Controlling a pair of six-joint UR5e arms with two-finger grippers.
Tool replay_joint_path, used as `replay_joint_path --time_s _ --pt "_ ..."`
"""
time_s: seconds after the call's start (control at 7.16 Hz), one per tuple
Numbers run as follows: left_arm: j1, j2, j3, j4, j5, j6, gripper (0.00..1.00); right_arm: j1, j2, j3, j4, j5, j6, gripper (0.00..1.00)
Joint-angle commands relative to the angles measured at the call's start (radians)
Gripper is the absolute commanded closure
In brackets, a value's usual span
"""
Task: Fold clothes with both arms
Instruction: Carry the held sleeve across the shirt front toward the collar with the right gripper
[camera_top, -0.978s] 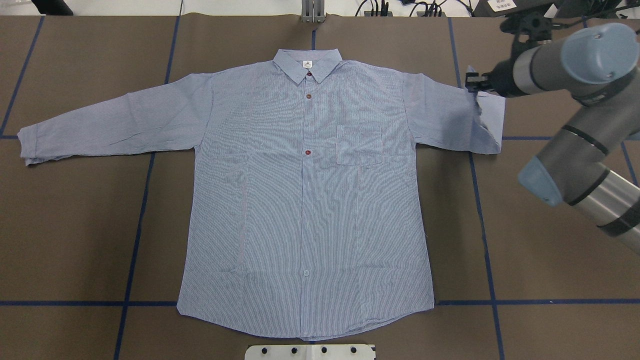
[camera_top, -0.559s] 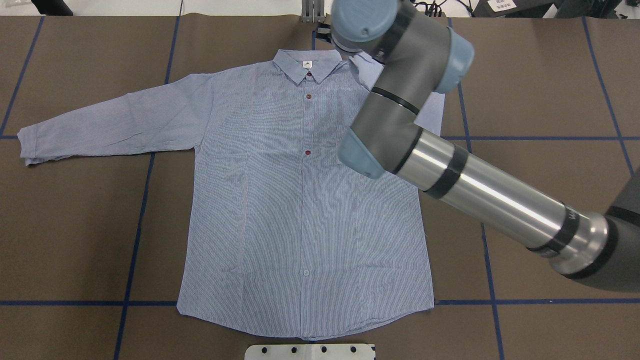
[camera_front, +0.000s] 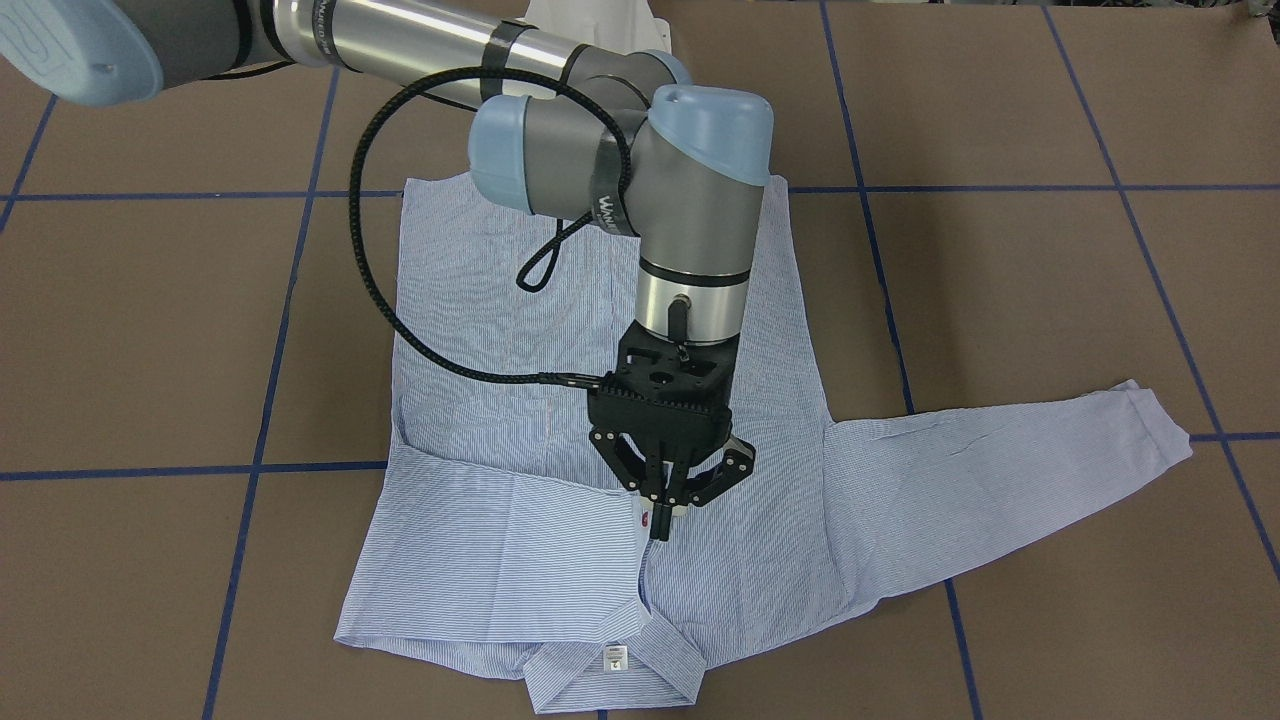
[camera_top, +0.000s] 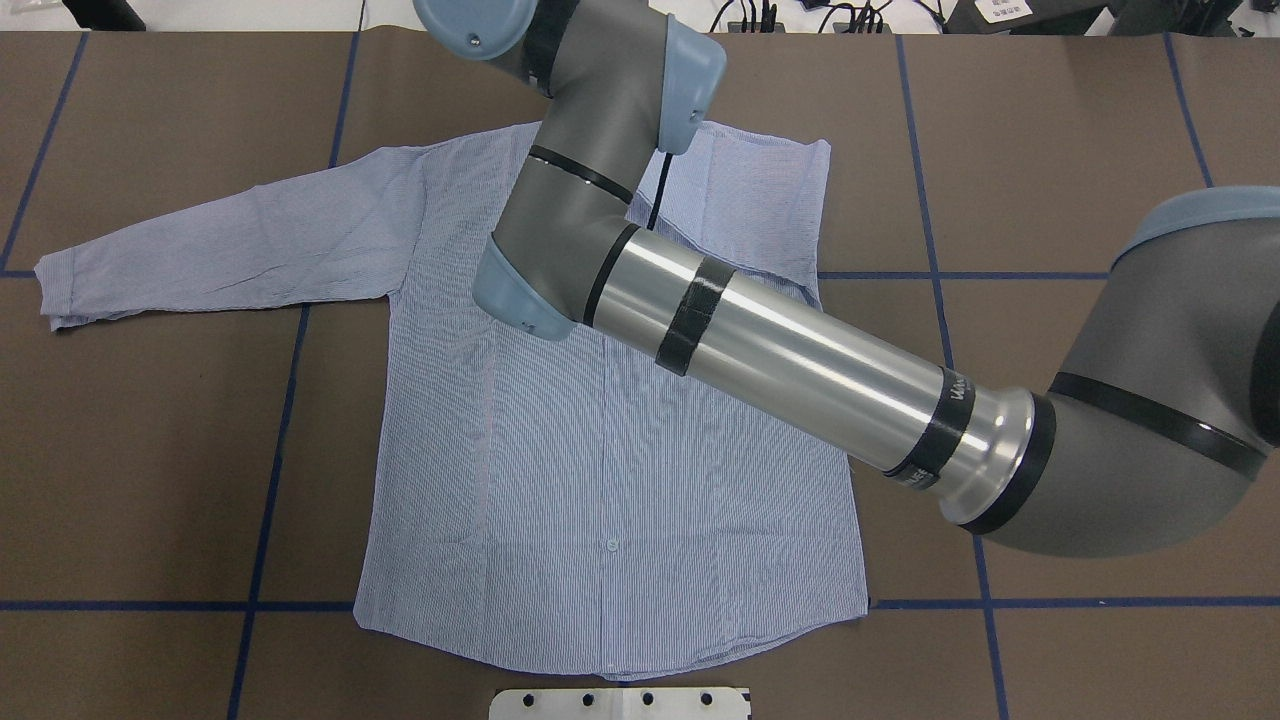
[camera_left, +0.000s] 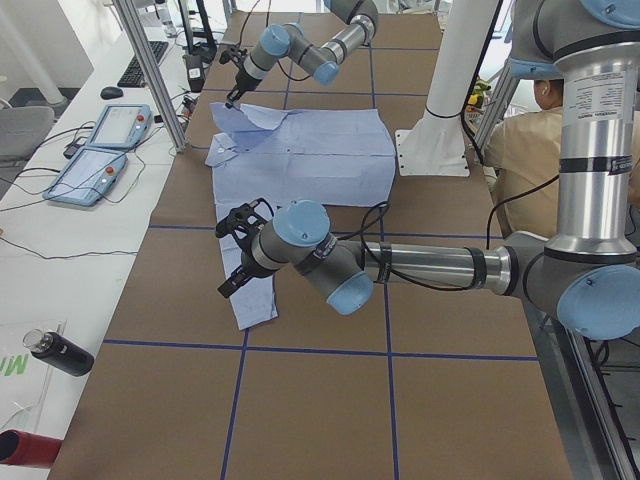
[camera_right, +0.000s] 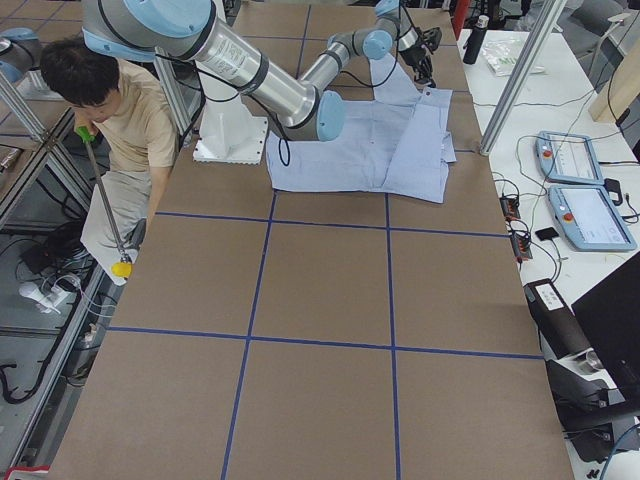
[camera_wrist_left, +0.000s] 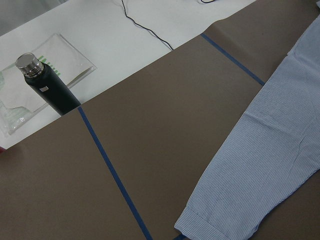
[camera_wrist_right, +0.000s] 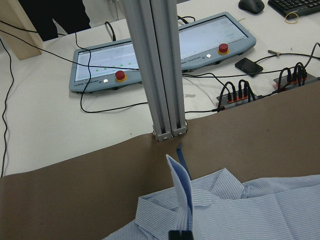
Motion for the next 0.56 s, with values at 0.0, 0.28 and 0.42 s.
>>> replay_joint_path --time_s 0.0,0.28,0.42 --pt "0.000 0.006 -0.001 0.000 0.000 0.000 0.00 -0.059 0.076 -0.124 0.003 -0.048 0.039 1.00" --pt "0.000 0.006 0.001 0.000 0.001 0.000 0.00 -0.081 0.159 -0.206 0.014 -0.042 0.073 0.44" --pt "0.000 0.006 0.001 0.000 0.001 0.000 0.00 -0.082 0.176 -0.211 0.014 -0.037 0.078 0.02"
